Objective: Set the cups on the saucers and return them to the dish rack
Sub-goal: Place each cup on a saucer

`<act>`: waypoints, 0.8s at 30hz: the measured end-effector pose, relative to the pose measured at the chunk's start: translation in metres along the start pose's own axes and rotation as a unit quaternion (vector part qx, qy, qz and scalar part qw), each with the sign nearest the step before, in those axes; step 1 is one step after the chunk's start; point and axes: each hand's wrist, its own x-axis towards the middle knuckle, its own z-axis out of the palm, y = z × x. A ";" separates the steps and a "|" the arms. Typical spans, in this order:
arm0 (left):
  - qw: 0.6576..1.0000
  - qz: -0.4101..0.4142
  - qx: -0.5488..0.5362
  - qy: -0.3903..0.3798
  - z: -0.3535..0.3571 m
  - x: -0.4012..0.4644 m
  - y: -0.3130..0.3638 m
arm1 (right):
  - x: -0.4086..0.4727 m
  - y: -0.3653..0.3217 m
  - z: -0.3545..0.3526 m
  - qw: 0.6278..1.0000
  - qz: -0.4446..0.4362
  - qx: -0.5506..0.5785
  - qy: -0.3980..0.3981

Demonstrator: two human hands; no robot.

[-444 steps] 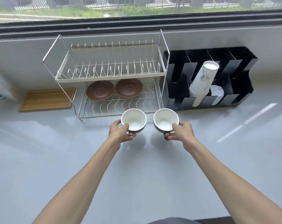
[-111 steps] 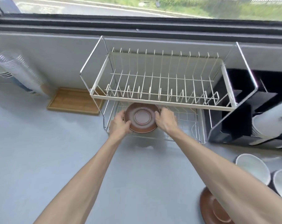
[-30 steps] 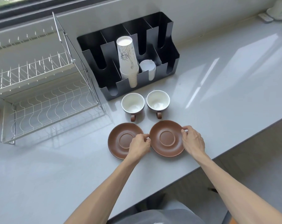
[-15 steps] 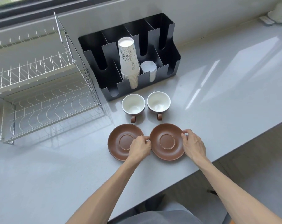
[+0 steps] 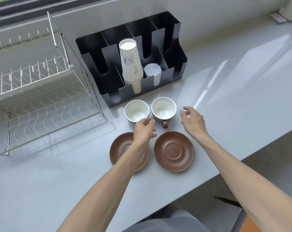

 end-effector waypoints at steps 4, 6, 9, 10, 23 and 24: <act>1.000 -0.026 -0.014 -0.001 0.012 0.013 0.002 | 0.019 -0.016 0.009 0.998 0.019 0.030 -0.044; 1.000 -0.025 -0.011 0.002 0.016 0.019 0.002 | 0.027 -0.020 0.013 0.997 0.028 0.044 -0.055; 1.000 -0.009 -0.003 -0.007 0.024 0.024 0.002 | 0.033 -0.021 0.020 0.996 0.040 0.051 -0.067; 1.000 -0.004 -0.003 -0.010 0.026 0.026 0.002 | 0.034 -0.021 0.021 0.995 0.046 0.051 -0.068; 0.998 0.022 -0.058 -0.027 0.029 0.032 0.007 | 0.034 -0.027 0.016 0.994 0.067 0.072 -0.050; 0.997 0.025 -0.063 -0.025 0.029 0.031 0.008 | 0.032 -0.028 0.014 0.994 0.065 0.075 -0.046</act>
